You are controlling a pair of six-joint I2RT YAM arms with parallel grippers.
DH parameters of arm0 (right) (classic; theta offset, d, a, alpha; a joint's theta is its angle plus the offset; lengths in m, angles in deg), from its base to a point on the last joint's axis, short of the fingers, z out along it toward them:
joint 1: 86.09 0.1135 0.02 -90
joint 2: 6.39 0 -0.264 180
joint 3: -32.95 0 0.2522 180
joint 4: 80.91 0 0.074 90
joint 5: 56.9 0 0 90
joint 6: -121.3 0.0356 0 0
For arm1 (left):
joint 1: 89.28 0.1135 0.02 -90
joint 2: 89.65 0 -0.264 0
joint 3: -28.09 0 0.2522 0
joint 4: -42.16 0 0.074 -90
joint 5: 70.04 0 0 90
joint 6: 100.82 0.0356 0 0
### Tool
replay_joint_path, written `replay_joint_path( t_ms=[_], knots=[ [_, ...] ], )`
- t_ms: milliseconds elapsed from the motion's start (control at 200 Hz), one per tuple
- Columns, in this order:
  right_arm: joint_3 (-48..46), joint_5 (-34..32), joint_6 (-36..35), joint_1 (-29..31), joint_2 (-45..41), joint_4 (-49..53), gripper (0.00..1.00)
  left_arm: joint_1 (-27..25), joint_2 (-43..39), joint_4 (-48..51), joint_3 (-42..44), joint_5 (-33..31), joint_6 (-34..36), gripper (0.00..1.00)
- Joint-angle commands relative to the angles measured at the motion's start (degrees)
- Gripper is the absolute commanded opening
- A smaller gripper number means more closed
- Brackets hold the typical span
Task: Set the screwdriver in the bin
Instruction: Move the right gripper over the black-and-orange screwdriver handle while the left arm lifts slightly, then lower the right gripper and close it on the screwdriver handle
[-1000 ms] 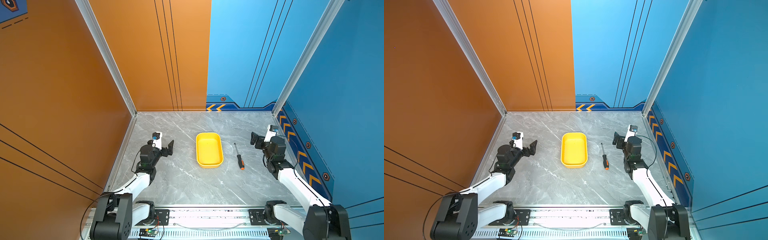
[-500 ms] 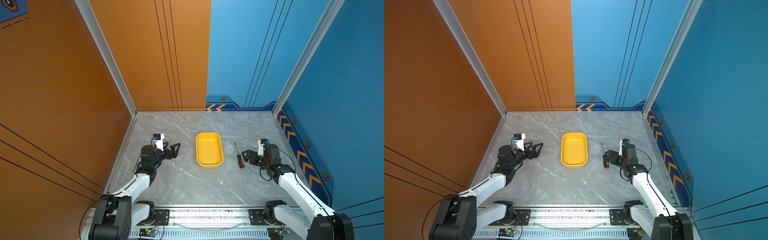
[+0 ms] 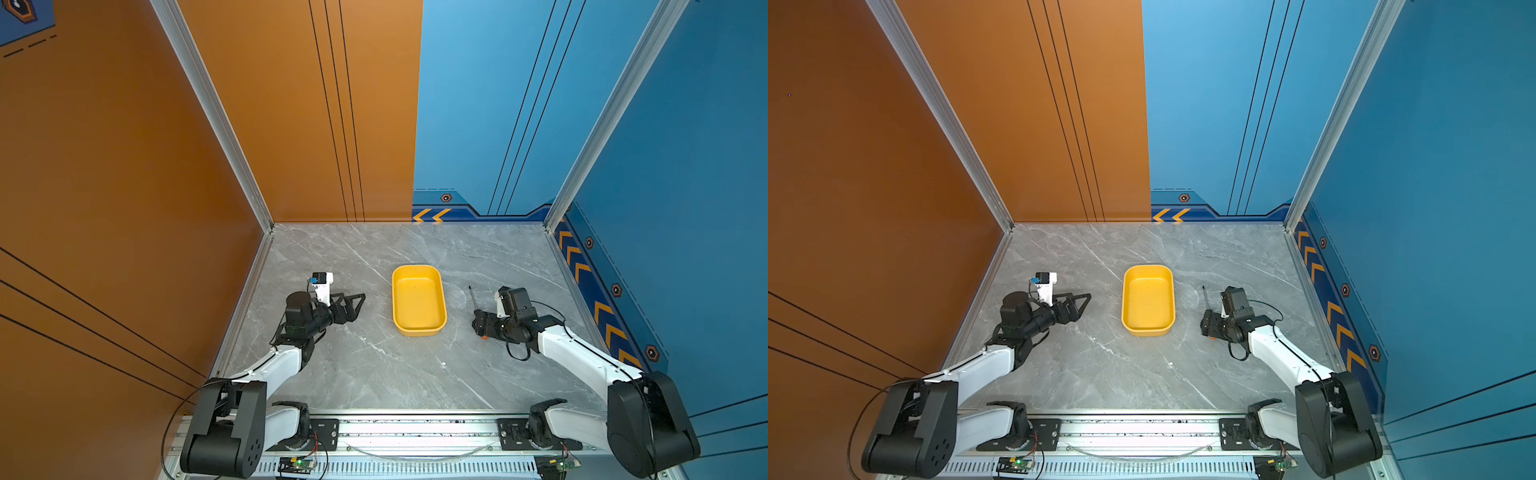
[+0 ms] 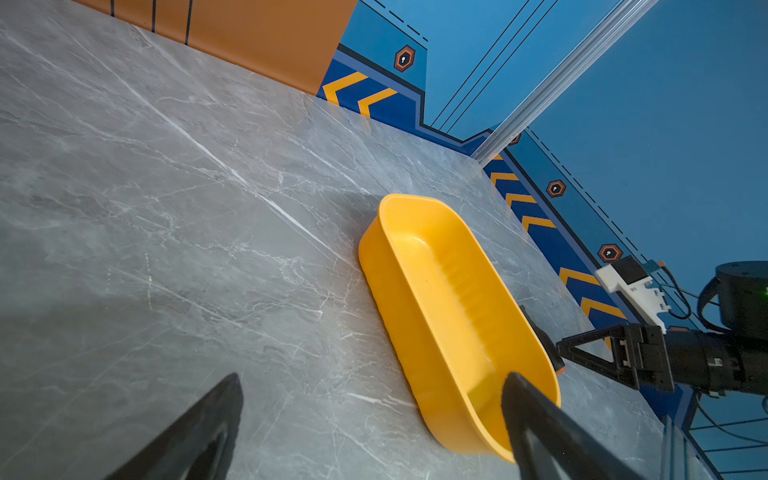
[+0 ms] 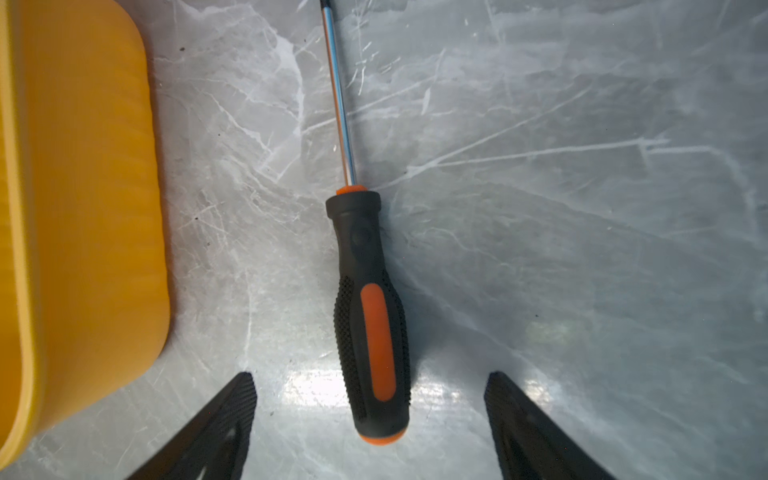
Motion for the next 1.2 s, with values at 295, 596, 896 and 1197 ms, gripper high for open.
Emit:
replay_joint_path(
  t_ms=[295, 596, 896, 1197],
  knots=[
    [7.46, -8.36, 0.59, 3.95, 7.36, 4.81, 0.73, -0.44, 2.35, 0.75, -2.35, 3.04, -1.12, 0.98],
    [11.4, -11.11, 0.17, 5.75, 13.73, 6.04, 0.66, -0.42, 1.06, 1.54, -2.23, 2.52, -0.67, 0.98],
    [13.48, -13.24, 0.61, 7.29, 17.33, 6.84, 0.59, -0.45, 1.55, 1.54, -2.35, 2.87, -0.68, 0.98],
    [15.25, -13.05, 0.79, 7.3, 20.22, 8.39, 0.43, -0.45, 1.64, 1.54, -2.39, 2.94, -0.69, 0.98]
  ],
)
